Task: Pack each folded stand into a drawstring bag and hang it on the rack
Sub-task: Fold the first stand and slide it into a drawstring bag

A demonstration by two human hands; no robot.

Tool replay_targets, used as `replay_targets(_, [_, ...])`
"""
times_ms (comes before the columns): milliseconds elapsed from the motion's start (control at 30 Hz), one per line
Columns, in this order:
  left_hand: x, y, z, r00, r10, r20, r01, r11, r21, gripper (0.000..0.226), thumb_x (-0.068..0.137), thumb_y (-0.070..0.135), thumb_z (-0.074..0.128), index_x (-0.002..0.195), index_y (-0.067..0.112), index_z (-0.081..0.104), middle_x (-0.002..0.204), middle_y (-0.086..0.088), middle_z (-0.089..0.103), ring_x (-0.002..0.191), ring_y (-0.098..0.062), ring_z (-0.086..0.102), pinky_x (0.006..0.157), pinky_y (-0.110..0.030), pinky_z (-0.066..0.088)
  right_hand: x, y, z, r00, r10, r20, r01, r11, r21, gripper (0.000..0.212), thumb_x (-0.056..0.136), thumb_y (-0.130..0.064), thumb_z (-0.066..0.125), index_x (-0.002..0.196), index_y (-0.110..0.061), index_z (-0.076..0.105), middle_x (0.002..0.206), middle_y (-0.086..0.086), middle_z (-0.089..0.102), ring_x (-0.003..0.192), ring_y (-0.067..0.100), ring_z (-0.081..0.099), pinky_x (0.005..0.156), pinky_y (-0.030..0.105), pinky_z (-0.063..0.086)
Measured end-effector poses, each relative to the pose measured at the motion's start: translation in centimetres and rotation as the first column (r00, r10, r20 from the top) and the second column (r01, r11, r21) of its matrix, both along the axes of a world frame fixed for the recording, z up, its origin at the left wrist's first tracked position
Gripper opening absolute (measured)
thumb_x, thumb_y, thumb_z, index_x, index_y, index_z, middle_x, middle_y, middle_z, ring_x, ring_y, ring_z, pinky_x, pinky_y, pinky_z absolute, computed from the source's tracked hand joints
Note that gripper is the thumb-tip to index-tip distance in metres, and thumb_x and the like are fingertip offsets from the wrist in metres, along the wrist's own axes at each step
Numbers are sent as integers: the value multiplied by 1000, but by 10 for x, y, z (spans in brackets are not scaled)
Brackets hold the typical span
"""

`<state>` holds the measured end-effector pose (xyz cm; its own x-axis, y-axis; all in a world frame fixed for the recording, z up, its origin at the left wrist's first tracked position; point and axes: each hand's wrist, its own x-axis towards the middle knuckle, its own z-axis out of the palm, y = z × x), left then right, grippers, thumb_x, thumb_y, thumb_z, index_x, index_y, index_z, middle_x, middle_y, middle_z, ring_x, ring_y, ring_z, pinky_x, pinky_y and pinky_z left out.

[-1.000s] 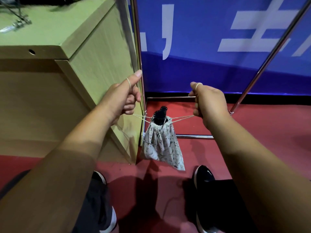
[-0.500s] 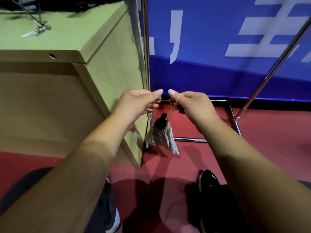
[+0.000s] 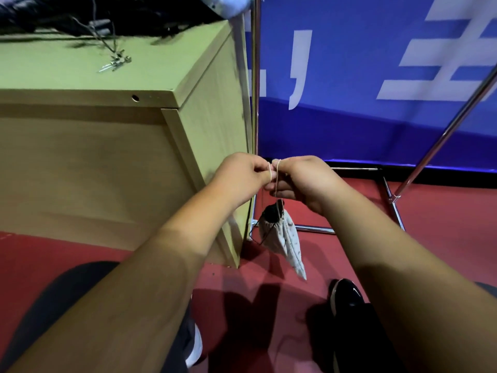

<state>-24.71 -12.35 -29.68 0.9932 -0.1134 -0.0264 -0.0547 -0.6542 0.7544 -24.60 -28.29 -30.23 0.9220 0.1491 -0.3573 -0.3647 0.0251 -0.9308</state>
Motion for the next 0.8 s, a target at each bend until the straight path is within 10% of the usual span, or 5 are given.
replay_targets(267, [1,9,19,970,34,-239,-44,998,-37,20,90,28,63,76,17,71,74,5,66,67,-16,56,65,-29,41,-2,13,3,997,21,-77,-15,997,77,21,92,-10,50,90,0,68,63,8,52,53,24,48,68,40,56])
replay_targets(433, [-3,26,-2,973,-124,-194,106,989,-99,45,88,7,64,131,22,60,123,8,69,85,-6,64,72,-23,49,-13,12,10,993,116,7,-116,987,115,22,93,-14,49,100,-5,67,64,1,41,52,17,21,52,31,29])
replay_targets(600, [-13,17,-23,973,-157,-168,124,973,-193,22,102,0,64,93,18,73,80,6,73,68,5,65,70,-17,48,-27,4,21,990,63,126,-59,998,-37,14,91,-10,58,80,-9,67,63,6,45,49,18,26,51,31,22])
replay_targets(800, [-34,1,-4,971,-174,-161,122,949,-292,34,100,2,60,104,33,73,86,-1,74,76,-16,70,70,-33,54,-51,-9,30,977,53,206,-20,987,-160,13,97,-10,61,88,-7,69,56,0,50,48,17,36,48,27,29])
